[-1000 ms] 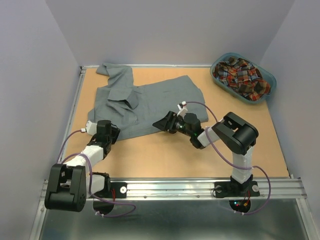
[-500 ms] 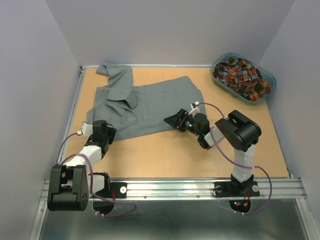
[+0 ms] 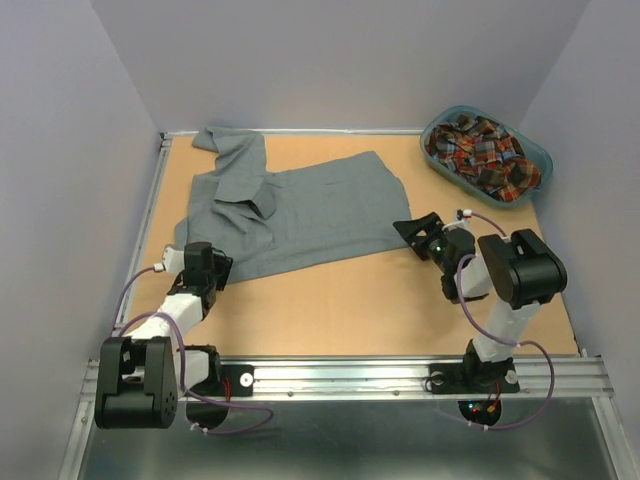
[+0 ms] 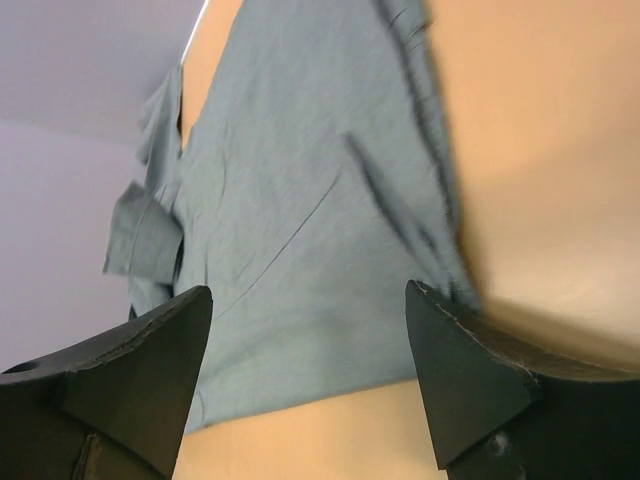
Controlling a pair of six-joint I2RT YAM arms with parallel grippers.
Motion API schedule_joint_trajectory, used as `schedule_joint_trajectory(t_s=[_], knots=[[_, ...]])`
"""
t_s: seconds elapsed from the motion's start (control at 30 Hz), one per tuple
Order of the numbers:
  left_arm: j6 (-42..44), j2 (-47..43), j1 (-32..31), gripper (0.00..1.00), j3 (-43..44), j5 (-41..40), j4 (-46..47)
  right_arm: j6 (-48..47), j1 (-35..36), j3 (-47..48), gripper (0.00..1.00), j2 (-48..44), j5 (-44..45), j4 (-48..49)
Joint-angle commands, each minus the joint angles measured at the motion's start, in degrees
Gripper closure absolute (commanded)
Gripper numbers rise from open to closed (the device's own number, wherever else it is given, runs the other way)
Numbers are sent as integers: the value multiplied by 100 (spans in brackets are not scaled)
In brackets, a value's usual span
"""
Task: Fold and stack the long sleeve shirts
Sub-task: Fold the shirt
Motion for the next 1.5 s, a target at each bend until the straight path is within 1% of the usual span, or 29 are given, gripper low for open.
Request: schedule_joint_trajectory(t_s=[0.0, 0.03, 0.07, 0.1, 0.13, 0.17, 0.2, 0.23, 0.27, 0.3, 0.33, 0.37, 0.4, 0.47, 0.5, 0.53, 0.63, 0.67, 0.77, 0.87, 0.9, 0.97, 1.13, 1.17, 1.27, 1.3, 1.33, 1.37, 1.47], knots=[[289, -266, 55, 47, 143, -73, -704, -312, -428, -254, 16, -361, 58, -441], [341, -423, 47, 46, 222, -99, -818, -382, -455, -227, 16, -468, -4, -502], [499, -503, 47, 41, 423, -117, -924, -583, -464, -62, 16, -713, -126, -834], [587, -652, 47, 38, 530, -169, -1125, -698, -455, 88, 17, -819, -206, -1498], [684, -714, 47, 36, 661, -196, -1240, -821, -455, 237, 16, -916, -285, -1505], [981, -758, 55, 29, 906, -222, -1302, -1118, -446, 534, 16, -1039, -407, -2140], [1166, -802, 47, 25, 1039, -240, -1320, -1269, -446, 668, 16, -1153, -426, -2468], [1342, -785, 47, 21, 1188, -293, -1390, -1444, -446, 843, 16, -1389, -435, -2820], [1561, -742, 47, 18, 1355, -310, -1434, -1646, -437, 984, 16, -1505, -435, -3511], [1990, -672, 55, 13, 1696, -302, -1452, -2022, -420, 1264, 16, -1593, -409, -3831], [2247, -471, 56, 11, 1874, -284, -1461, -2200, -394, 1406, 16, -1759, -400, -4443], [2441, -347, 47, 9, 2058, -258, -1461, -2367, -367, 1529, 16, -1813, -391, -4719], [2843, -215, 47, 8, 2391, -136, -1426, -2691, -280, 1783, 16, -1875, -374, -4974], [3127, 258, 47, 8, 2709, -21, -1435, -3009, -157, 1960, 16, -1936, -277, -5483], [3241, 435, 47, 7, 3006, 49, -1452, -3202, -34, 2040, 17, -1937, -216, -5582], [3347, 750, -32, 7, 3131, 128, -1496, -3291, 37, 2197, 17, -1937, -207, -5713], [3444, 1252, -330, 7, 3510, 59, -1514, -3651, 475, 2540, 17, -1692, -49, -5908], [3453, 1350, -383, 7, 3589, 24, -1523, -3878, 755, 2794, 17, -1595, 100, -6030], [3497, 1648, -489, 7, 3966, -64, -1584, -4126, 1152, 3321, 18, -1076, 259, -6285], [3725, 1807, -568, 7, 4177, -169, -1733, -4275, 1416, 3612, 22, -584, 530, -6409], [3778, 1834, -595, 7, 4283, -335, -1890, -4328, 1469, 3666, 22, -392, 627, -6522], [3822, 1799, -647, 7, 4284, -477, -2023, -4407, 1575, 3736, 22, -206, 795, -6637], [3831, 1501, -665, 7, 3792, -688, -2068, -4355, 1681, 3737, 24, 67, 1015, -7164], [3840, 1378, -665, 6, 3670, -706, -2085, -4364, 1698, 3650, 24, 41, 1233, -7374], [3980, 1062, -665, 6, 3484, -794, -2068, -4373, 1698, 3413, 24, -90, 1358, -7883], [4068, 887, -665, 6, 3371, -811, -2068, -4347, 1698, 3333, 24, -126, 1358, -8260], [4069, 885, -665, 6, 3317, -812, -2068, -4285, 1698, 3332, 24, -161, 1349, -8264], [4182, 702, -665, 6, 3291, -812, -2068, -4224, 1698, 3306, 24, -205, 1323, -8699], [4288, 280, -665, 6, 3142, -917, -2120, -3890, 1707, 3096, 24, -494, 1165, -9194]])
